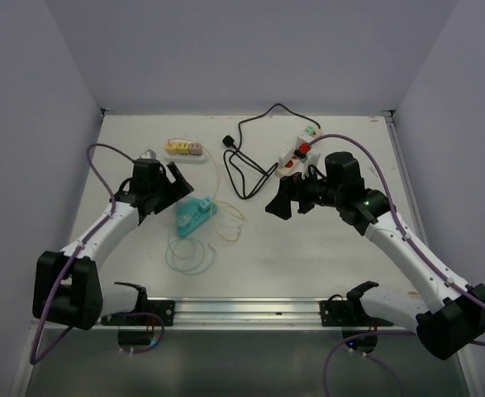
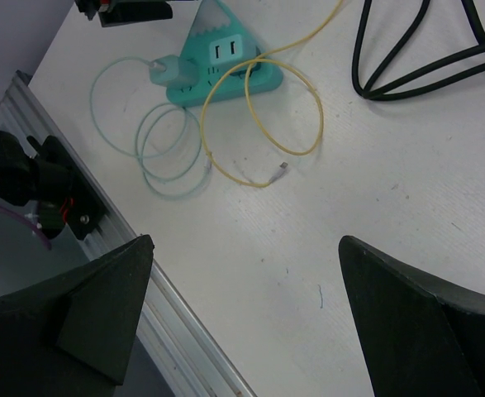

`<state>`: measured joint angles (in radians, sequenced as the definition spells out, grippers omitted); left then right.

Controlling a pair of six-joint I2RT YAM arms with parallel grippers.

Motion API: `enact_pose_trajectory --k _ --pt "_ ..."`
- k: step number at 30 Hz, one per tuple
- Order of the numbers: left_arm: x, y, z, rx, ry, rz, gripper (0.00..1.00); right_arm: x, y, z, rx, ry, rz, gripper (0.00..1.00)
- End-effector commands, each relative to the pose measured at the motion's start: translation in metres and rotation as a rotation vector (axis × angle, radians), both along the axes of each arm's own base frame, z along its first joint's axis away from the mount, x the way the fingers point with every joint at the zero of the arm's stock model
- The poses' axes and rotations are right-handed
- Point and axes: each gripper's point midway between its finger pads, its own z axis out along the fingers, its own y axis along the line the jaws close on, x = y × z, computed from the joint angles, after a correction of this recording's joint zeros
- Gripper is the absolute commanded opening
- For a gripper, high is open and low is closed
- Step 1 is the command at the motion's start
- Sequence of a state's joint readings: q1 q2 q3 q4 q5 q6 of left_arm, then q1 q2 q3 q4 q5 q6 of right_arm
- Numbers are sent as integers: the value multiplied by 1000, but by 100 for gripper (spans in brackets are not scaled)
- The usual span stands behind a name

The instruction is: Pull the plug off the socket

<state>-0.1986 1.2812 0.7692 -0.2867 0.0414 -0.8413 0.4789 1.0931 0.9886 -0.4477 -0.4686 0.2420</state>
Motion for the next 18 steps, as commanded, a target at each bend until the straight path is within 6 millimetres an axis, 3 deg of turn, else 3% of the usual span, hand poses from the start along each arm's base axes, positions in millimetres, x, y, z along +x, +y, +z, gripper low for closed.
enact_pose_trajectory --k 1,4,10,14,18 --pt "14 16 29 199 -127 -150 91 -3 7 8 40 -25 43 99" --pt "19 22 22 232 -151 -254 91 -5 12 12 65 -22 66 99" --pt "21 38 -9 67 -145 -376 91 -10 17 17 100 -12 99 99" --pt "16 22 -24 -46 -116 -452 89 -11 17 18 100 -10 98 99" --pt "14 18 -40 -88 -68 -451 84 -11 17 21 104 -19 99 99"
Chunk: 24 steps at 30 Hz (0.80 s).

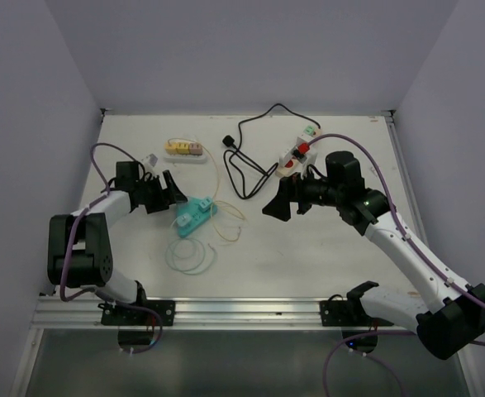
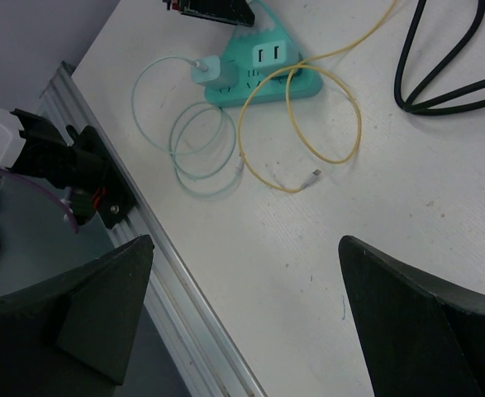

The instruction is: Pull the plug off the socket

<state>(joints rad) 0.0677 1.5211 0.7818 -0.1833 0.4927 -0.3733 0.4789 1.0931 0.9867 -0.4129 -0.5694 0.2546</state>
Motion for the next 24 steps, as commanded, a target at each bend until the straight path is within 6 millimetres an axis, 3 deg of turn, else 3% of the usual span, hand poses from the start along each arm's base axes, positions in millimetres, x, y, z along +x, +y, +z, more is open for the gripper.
enact_pose_trajectory --k 1,7,13,17,21,24 --pt "2 -14 0 -66 -37 -77 82 -1 5 11 41 -24 20 99" --pt "-4 -16 -14 -107 10 -12 80 -1 6 11 48 -22 23 99" --pt "-4 -32 -22 -122 19 2 78 -3 8 10 55 -14 35 99" --pt "-12 -31 -25 -146 29 77 73 -4 6 10 53 -12 29 99" --pt "-36 -41 -30 -176 61 137 63 -4 7 8 59 -6 27 99" --pt "-41 -46 -23 -197 49 205 62 -4 9 9 69 7 26 99"
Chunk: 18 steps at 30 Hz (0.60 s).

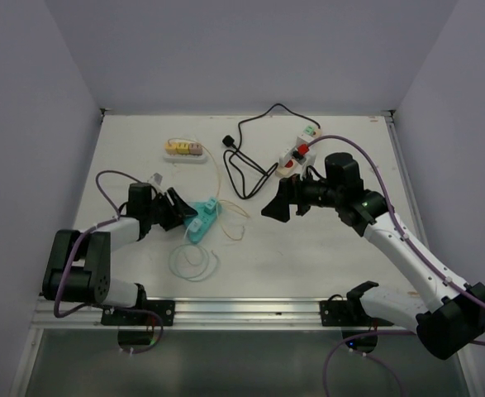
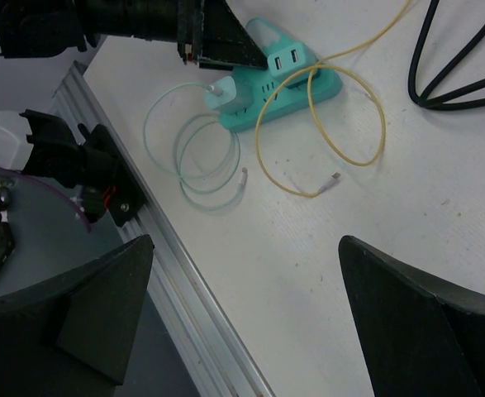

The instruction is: Pull the plug off the socket

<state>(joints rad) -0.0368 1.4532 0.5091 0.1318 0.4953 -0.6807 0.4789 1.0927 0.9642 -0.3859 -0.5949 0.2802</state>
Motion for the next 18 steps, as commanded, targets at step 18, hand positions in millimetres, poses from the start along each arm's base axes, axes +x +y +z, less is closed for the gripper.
enact_pose_trajectory --k 18 --pt "-38 -25 4 28 -114 100 82 -2 9 4 66 26 13 99"
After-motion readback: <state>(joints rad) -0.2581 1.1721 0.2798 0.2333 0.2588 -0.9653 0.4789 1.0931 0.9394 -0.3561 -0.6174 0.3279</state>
